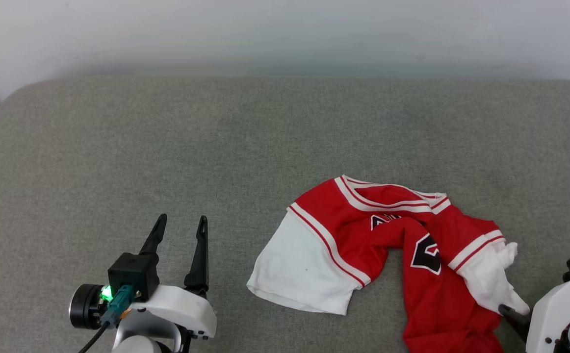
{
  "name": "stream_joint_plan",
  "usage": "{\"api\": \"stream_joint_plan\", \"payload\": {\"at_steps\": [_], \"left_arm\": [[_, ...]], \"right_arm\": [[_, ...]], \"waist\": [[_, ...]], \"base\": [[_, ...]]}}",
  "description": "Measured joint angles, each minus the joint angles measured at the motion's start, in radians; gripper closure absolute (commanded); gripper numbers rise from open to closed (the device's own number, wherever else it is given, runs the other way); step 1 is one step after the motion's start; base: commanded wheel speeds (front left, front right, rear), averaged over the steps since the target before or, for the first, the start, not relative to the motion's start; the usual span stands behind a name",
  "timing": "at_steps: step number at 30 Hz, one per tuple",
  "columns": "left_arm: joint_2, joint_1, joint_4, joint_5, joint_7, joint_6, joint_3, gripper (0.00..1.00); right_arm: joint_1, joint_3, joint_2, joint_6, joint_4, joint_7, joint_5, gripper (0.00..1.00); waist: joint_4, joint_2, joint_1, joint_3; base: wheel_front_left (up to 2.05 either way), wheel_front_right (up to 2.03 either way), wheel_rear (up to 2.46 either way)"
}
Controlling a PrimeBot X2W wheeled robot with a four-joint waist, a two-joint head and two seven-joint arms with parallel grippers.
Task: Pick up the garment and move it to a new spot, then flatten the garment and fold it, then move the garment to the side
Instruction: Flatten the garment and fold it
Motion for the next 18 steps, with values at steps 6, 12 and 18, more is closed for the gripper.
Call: {"api": "stream_joint_plan", "payload": {"at_steps": [6, 12, 18], "left_arm": [[-0.010, -0.011, 0.017, 0.000, -0.010, -0.002, 0.001, 0.00], [-0.014, -0.017, 0.027, -0.002, -0.017, -0.005, 0.001, 0.00], [-0.014, -0.037, 0.024, 0.000, -0.022, -0.007, 0.001, 0.00]], "right_arm": [[-0.032, 0.018, -0.006, 0.000, 0.050, 0.028, 0.013, 1.00], [-0.088, 0.015, -0.043, 0.000, 0.002, -0.028, 0.005, 1.00], [-0.211, -0.050, -0.086, 0.000, -0.046, -0.095, -0.052, 1.00]], "waist": [[0.007, 0.0000, 0.0000, 0.023], [-0.004, 0.0000, 0.0000, 0.024], [-0.008, 0.0000, 0.0000, 0.047]], "base": [[0.00, 0.00, 0.00], [0.00, 0.00, 0.00], [0.00, 0.00, 0.00]]}}
